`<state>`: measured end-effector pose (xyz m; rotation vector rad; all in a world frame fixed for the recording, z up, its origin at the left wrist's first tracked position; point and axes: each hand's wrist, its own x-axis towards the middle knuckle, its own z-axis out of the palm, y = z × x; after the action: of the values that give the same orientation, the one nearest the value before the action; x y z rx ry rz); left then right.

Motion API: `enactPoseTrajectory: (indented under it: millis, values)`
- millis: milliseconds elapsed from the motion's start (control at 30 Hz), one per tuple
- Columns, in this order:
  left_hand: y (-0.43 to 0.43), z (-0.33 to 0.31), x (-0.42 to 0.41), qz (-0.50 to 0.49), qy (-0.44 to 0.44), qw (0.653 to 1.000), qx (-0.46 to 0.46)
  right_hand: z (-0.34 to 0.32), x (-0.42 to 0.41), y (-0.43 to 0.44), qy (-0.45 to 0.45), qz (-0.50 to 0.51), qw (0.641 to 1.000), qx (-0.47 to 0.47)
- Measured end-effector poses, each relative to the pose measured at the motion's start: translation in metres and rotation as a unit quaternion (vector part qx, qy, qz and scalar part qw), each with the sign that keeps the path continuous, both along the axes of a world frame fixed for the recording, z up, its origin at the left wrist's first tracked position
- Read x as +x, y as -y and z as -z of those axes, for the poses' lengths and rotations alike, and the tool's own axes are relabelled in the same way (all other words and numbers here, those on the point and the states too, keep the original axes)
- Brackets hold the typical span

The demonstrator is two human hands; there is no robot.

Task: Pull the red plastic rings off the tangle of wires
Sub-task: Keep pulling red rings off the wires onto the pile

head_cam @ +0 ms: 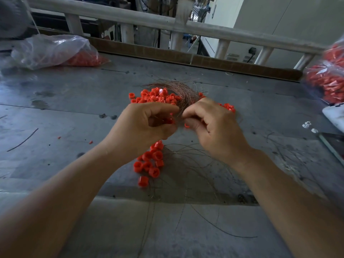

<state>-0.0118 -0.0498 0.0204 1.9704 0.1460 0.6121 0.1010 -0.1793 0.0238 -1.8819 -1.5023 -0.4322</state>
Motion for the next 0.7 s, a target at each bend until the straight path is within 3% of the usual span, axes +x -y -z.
enactPoseTrajectory:
  millis: [133, 300, 433, 700]
  values:
    - [-0.006, 0.0, 0.0, -0.034, 0.016, 0.999, -0.014, -0.011, 0.006, 0.007, -0.038, 0.04, 0.996, 0.067]
    - [-0.004, -0.002, 0.0, -0.018, 0.022, 0.998, -0.059, -0.016, -0.003, 0.009, -0.111, 0.003, 0.99, 0.081]
    - [-0.004, -0.002, 0.0, -0.008, 0.028, 0.993, -0.111, -0.015, -0.009, 0.007, -0.109, -0.008, 0.992, 0.058]
    - [-0.003, -0.003, -0.002, 0.011, 0.033, 0.993, -0.115, -0.014, -0.009, 0.007, -0.091, 0.011, 0.995, 0.049]
